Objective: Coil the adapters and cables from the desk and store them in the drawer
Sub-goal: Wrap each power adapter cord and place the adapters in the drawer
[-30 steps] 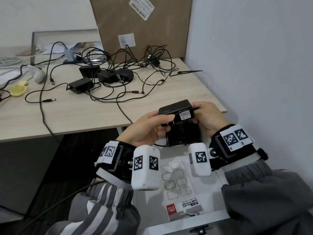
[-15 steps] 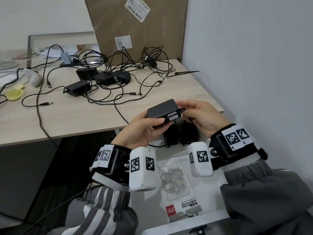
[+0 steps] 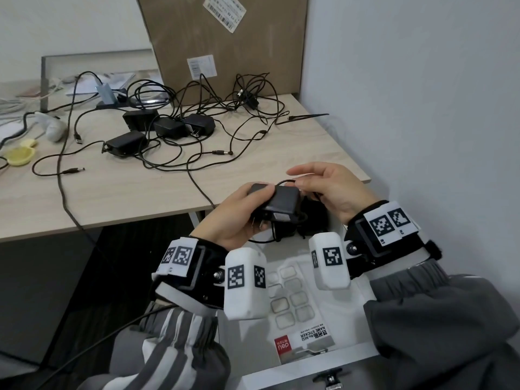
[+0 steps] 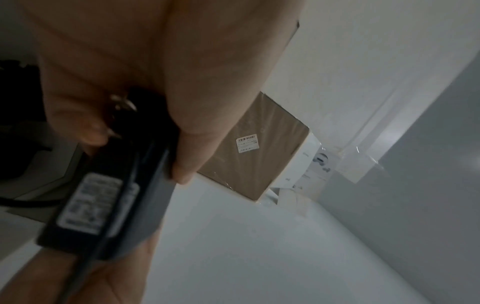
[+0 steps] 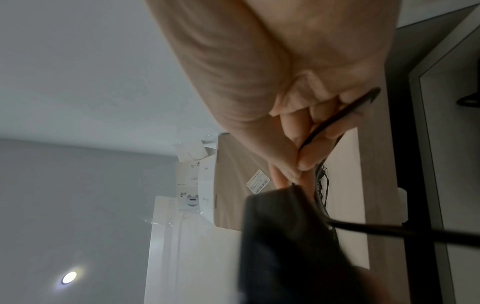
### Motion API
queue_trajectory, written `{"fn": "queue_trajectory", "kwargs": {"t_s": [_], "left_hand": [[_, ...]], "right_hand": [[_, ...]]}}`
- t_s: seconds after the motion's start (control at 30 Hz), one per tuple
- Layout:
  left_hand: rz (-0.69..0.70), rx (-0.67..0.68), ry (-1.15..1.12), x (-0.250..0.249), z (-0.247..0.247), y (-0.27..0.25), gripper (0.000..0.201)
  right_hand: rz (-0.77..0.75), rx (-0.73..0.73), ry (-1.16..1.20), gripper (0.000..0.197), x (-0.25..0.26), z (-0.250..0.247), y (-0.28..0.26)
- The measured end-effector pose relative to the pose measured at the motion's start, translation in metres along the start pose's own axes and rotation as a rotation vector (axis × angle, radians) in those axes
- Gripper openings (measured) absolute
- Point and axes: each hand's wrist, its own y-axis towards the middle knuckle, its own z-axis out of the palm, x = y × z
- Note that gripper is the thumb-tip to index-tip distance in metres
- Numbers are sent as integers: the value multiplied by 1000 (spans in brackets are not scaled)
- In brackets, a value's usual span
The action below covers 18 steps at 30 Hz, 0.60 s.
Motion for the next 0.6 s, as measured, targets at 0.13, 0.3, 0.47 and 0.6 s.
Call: {"fn": "queue_trajectory", "kwargs": {"t_s": [0.13,0.3,0.47,0.6], "left_hand": [[93,-116,164,5,-2,3,27],[267,-273,147,5,2,5,27],[394,-499,49,12,3,13,28],[437,-621,-67,10,3,14,26]], "right_hand": [[-34,-18,7,19,2,0,-1],[-202,35,38,24,9,5,-5],[-257,125,35,32,11,18,-11],[-250,207,16,33,9,24,-13]]}}
